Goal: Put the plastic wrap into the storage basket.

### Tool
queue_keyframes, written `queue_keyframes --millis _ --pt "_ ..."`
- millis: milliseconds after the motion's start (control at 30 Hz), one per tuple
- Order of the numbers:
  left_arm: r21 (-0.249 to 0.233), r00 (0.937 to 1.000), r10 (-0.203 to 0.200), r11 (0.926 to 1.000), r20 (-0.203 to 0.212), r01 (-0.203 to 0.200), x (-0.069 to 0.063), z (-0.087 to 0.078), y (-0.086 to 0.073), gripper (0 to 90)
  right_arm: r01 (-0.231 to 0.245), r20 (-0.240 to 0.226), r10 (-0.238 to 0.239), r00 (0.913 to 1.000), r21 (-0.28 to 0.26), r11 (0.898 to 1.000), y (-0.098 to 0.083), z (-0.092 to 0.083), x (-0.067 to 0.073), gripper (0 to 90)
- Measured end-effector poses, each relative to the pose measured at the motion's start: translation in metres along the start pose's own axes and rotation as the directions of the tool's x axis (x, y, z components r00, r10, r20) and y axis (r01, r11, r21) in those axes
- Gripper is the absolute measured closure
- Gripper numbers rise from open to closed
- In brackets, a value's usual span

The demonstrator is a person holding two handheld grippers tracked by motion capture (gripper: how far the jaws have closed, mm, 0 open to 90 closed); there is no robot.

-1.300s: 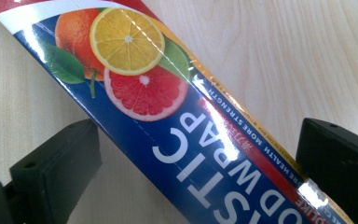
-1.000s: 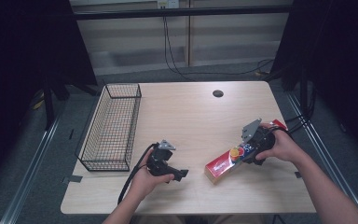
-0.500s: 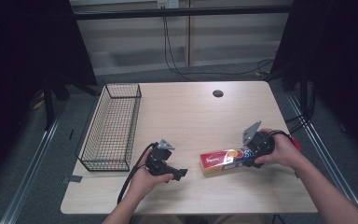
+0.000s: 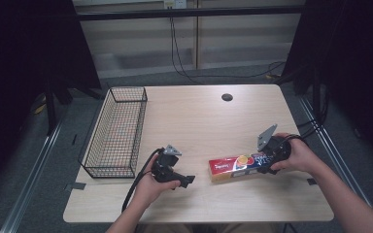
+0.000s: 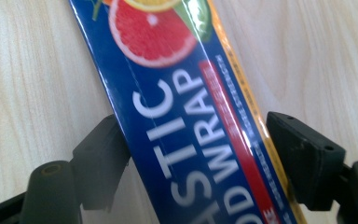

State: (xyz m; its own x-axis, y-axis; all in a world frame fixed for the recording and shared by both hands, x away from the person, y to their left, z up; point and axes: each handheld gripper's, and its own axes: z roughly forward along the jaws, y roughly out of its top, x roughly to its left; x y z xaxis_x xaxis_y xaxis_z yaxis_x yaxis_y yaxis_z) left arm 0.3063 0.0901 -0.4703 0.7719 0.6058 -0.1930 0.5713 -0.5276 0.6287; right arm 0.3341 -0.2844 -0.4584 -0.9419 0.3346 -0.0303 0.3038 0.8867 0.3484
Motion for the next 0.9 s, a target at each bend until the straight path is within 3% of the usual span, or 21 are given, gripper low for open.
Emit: queue_keyframes --millis 267,333,367,433,500,600,667,700,833,900 --pt "0.002 1.0 0.001 1.0 0.008 -0.001 0.0 0.001 0.0 6.1 -0.032 0.019 0.031 0.9993 0.014 0.999 -0.013 -0.004 -0.004 21.7" --pt "0.006 1.0 -0.001 1.0 -0.007 0.001 -0.001 0.001 0.0 6.1 -0.019 0.02 0.019 0.9996 0.011 1.0 -0.014 -0.004 -0.004 22.2" --pt "0.001 1.0 -0.004 1.0 0.005 0.004 0.0 0.001 -0.001 6.1 -0.017 0.019 0.016 0.9997 0.015 1.0 -0.014 -0.004 -0.004 22.7" --pt "0.004 1.0 0.006 1.0 0.008 -0.006 0.001 0.001 -0.001 6.1 -0.018 0.007 0.018 0.9998 0.044 0.999 -0.014 -0.002 -0.003 25.2" --pt "0.004 0.9999 0.006 1.0 0.009 -0.006 0.001 0.002 -0.001 6.2 0.022 -0.011 -0.021 0.9997 0.063 0.998 -0.012 0.001 -0.002 30.0" --pt "0.015 0.9999 0.01 0.9998 0.006 -0.01 0.001 0.002 -0.001 6.3 0.04 -0.018 -0.039 0.9991 0.066 0.997 -0.011 -0.001 0.001 36.4" --pt "0.016 0.9999 0.011 0.9998 0.005 -0.012 0.001 0.002 -0.001 6.3 0.021 -0.03 -0.019 0.9994 0.067 0.998 -0.009 -0.001 0.007 40.3" --pt "0.015 0.9999 0.011 0.9998 0.006 -0.011 0.001 0.002 -0.001 6.4 -0.003 -0.019 0.005 0.9998 0.073 0.997 -0.008 -0.001 0.011 40.4" --pt "0.004 1.0 0.004 1.0 -0.005 -0.004 0.0 -0.001 0.001 6.5 -0.003 0.045 0.0 0.999 0.067 0.998 -0.002 -0.001 0.017 40.9" --pt "0.006 0.9999 0.003 1.0 -0.013 -0.003 0.0 -0.003 0.002 6.5 -0.033 0.067 0.029 0.9973 0.063 0.997 0.003 -0.001 0.019 41.0"
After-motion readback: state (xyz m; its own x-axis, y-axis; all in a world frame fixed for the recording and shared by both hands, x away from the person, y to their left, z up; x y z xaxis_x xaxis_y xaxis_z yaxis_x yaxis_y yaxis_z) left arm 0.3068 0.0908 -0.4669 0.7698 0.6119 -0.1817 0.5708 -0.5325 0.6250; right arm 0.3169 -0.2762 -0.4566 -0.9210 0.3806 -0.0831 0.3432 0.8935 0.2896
